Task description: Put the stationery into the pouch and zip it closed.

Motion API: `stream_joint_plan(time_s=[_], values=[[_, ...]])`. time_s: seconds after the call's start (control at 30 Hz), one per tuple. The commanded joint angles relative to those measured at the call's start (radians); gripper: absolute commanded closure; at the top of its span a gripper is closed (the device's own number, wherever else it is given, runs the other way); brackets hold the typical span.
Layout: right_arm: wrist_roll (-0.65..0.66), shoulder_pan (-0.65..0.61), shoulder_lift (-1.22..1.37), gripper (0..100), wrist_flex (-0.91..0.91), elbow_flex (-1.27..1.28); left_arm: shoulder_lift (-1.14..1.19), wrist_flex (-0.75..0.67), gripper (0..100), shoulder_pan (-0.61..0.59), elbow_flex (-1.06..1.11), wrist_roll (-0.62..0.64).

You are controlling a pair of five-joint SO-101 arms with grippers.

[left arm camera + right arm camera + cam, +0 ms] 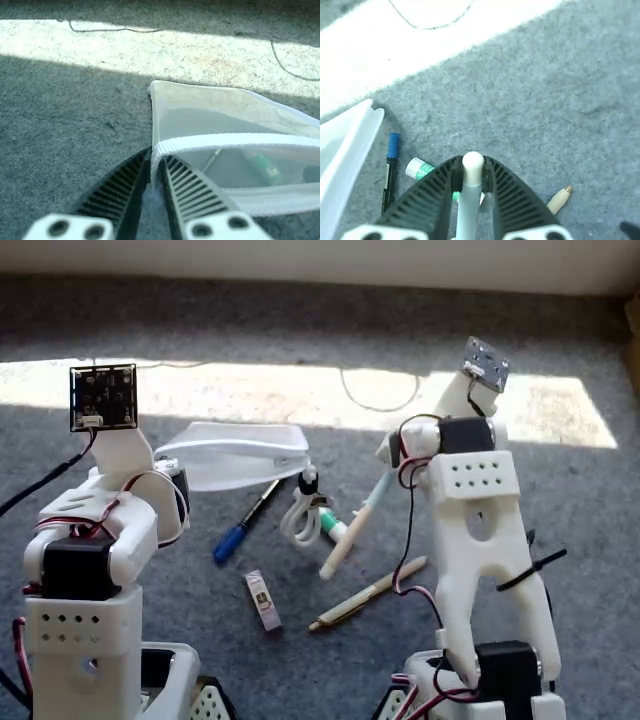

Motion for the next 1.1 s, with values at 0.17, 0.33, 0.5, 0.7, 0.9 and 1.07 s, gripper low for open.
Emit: stream_joint_plan(time_s=[0.17, 0.33, 0.5, 0.7, 0.9, 1.07], values=[[0.04, -0.068, -0.196, 99.4, 0.005, 0.01, -0.004, -0.006, 99, -0.015, -0.016, 0.008], [0.097, -0.157, -0.337, 99.4, -0.004, 0.051, -0.004, -0.006, 99, -0.015, -0.016, 0.008], [0.098, -0.239, -0.453, 99.4, -0.004, 0.051, -0.004, -0.006, 99, -0.015, -0.016, 0.008], [0.175, -0.337, -0.533, 99.4, -0.004, 0.045, -0.004, -0.006, 99, -0.015, -0.016, 0.008], [0.265, -0.435, -0.591, 99.4, -0.005, 0.044, -0.004, -0.006, 99, -0.015, -0.016, 0.008], [0.338, -0.527, -0.618, 99.4, -0.104, 0.044, -0.004, -0.006, 99, -0.015, -0.016, 0.008]])
